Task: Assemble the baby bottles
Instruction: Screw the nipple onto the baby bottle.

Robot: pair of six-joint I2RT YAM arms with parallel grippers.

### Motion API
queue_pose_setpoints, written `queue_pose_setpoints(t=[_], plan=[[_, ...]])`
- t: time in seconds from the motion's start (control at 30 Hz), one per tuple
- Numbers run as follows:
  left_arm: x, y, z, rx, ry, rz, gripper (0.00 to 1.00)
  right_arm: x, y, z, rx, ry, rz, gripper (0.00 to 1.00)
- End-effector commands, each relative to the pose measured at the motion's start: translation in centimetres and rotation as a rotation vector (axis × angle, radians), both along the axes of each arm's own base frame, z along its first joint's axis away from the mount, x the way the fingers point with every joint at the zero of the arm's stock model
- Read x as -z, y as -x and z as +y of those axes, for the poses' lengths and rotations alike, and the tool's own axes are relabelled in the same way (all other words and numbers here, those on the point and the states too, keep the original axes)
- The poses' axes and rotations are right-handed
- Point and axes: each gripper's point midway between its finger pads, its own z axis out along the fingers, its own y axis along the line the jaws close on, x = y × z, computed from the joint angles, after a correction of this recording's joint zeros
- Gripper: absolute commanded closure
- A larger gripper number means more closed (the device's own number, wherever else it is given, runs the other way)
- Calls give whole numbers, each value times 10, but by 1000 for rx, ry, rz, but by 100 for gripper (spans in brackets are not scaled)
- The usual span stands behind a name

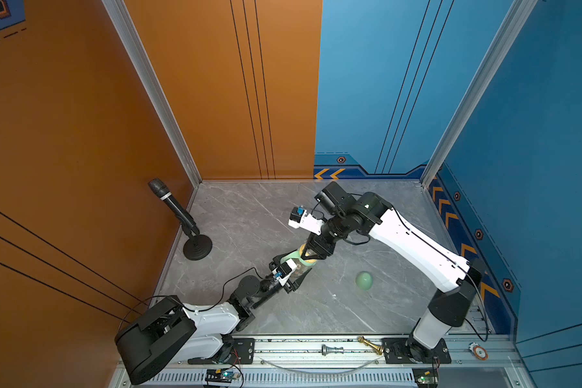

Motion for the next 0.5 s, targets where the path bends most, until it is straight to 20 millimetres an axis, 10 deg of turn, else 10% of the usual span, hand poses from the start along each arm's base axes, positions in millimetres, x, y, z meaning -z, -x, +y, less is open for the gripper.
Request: queue_pose_setpoints(t=[0.0,0.27,0.47], plan=[[-69,-13,11,-152,90,-221,96,52,-24,3,501,169,274,83],[-65,-5,5,-110,86,-216,96,33,-42,20,622,93,313,57],[-51,2,4,-54,108,-149,96,-56,-77,0,707,-163,248,37]])
